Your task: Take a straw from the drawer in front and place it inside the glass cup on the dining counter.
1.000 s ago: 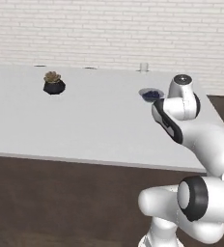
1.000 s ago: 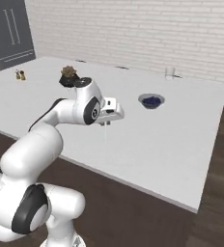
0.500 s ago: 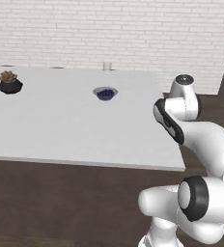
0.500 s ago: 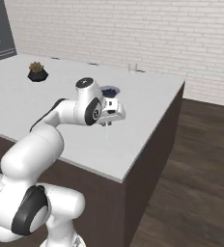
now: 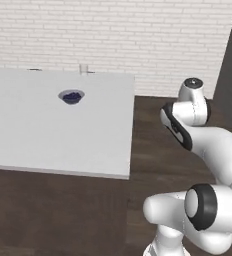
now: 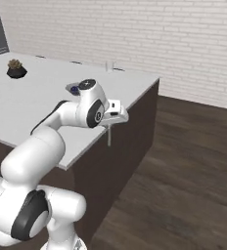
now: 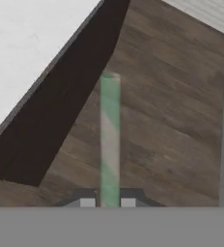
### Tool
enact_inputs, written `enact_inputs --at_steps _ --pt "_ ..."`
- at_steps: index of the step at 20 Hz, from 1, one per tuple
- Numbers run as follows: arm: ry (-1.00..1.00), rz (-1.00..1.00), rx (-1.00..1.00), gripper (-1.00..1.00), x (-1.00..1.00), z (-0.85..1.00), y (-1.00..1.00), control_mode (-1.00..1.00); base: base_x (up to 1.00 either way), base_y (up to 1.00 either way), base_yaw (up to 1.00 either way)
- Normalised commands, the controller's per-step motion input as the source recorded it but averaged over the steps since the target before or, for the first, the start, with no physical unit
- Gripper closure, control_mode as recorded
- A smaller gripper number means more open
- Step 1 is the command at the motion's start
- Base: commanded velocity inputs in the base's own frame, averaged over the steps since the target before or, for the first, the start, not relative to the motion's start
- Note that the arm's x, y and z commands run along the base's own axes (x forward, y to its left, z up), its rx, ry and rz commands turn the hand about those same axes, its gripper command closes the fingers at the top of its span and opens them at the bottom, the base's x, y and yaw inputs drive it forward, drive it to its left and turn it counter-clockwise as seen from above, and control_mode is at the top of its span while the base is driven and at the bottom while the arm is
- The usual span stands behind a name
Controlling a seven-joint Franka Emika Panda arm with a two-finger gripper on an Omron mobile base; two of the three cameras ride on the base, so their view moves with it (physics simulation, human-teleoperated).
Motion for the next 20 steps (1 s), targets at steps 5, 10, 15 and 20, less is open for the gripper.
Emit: enact_inputs --at_steps 5,10,15,20 --pt "0.0 0.0 0.0 1.0 0.0 0.0 0.0 1.0 0.63 -1.0 0.3" --pt "0.0 0.0 0.0 1.0 0.0 0.0 0.0 1.0 0.74 -0.89 0.39" --pt "0.0 0.0 0.0 1.0 0.0 0.0 0.0 1.0 0.84 -0.86 0.41" --pt "0.0 0.0 0.0 1.0 0.0 0.0 0.0 1.0 0.89 -0.91 0.4"
